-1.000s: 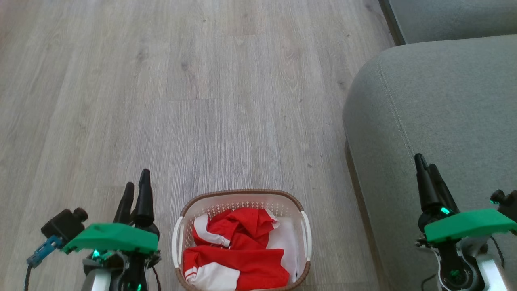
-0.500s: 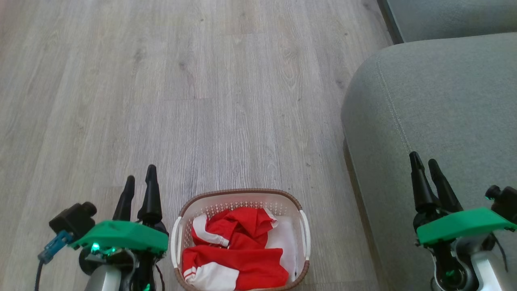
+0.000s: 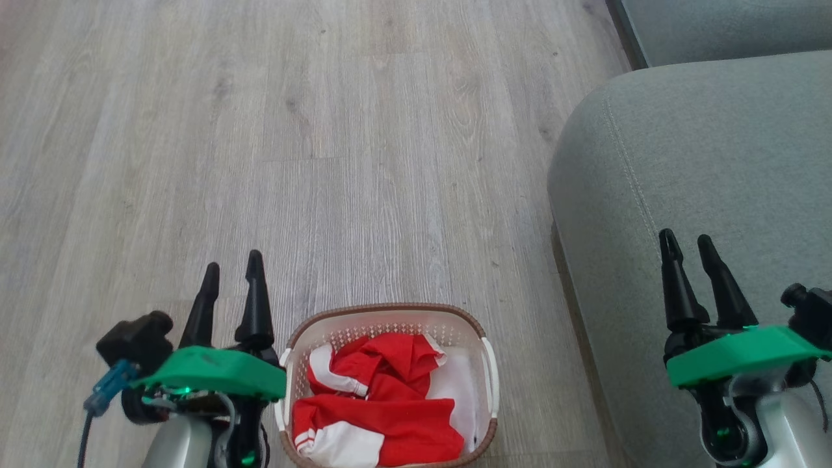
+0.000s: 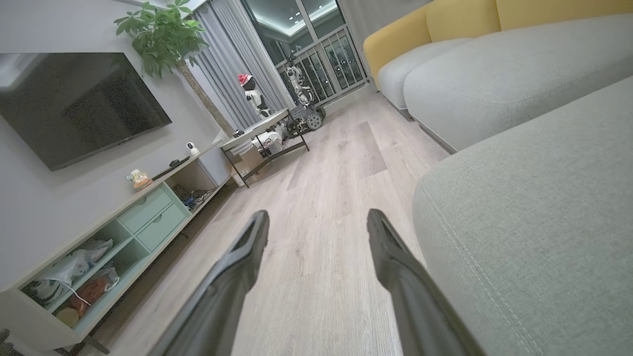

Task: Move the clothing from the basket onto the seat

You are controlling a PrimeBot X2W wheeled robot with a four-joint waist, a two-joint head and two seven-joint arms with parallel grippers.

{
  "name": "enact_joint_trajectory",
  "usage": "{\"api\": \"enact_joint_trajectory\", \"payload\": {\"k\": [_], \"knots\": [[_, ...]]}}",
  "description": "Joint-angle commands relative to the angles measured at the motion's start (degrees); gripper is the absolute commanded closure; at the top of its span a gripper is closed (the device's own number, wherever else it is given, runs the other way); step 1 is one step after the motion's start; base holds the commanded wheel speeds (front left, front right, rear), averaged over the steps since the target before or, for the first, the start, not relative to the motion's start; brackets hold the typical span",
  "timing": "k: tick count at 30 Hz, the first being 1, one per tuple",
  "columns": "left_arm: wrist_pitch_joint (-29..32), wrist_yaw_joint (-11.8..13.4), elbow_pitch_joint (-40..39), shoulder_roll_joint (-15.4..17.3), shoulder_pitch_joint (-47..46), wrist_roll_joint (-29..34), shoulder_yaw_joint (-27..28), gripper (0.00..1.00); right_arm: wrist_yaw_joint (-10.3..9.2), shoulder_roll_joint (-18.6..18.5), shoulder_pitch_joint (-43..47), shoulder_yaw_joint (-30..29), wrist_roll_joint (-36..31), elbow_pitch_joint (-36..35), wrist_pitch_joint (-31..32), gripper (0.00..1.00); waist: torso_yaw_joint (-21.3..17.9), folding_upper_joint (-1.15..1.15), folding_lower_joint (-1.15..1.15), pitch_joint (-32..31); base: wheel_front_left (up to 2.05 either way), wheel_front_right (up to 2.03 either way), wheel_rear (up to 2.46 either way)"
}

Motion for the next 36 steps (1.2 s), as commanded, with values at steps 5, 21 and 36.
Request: {"api": "enact_joint_trajectory", "payload": {"k": [5, 21, 36], "knots": [[-1.4, 1.0, -2.7, 0.8, -3.2, 4.7, 0.3, 0.00, -0.01, -1.4, -2.9, 1.0, -4.5, -2.7, -1.7, 0.00, -0.1, 0.00, 0.00, 0.1, 0.00, 0.00, 0.00], [-4.1, 3.4, -3.9, 0.9, -4.0, 15.5, -1.9, 0.00, -0.01, -2.4, -3.7, 1.3, -15.5, -3.3, -4.4, 0.00, -0.4, 0.00, 0.00, 0.3, 0.00, 0.00, 0.00], [-6.0, 4.9, -4.8, 0.9, -4.5, 22.8, -3.0, 0.00, -0.01, -3.1, -4.4, 2.0, -22.4, -4.1, -6.3, 0.00, -0.6, 0.00, 0.00, 0.7, 0.00, 0.00, 0.00]]}}
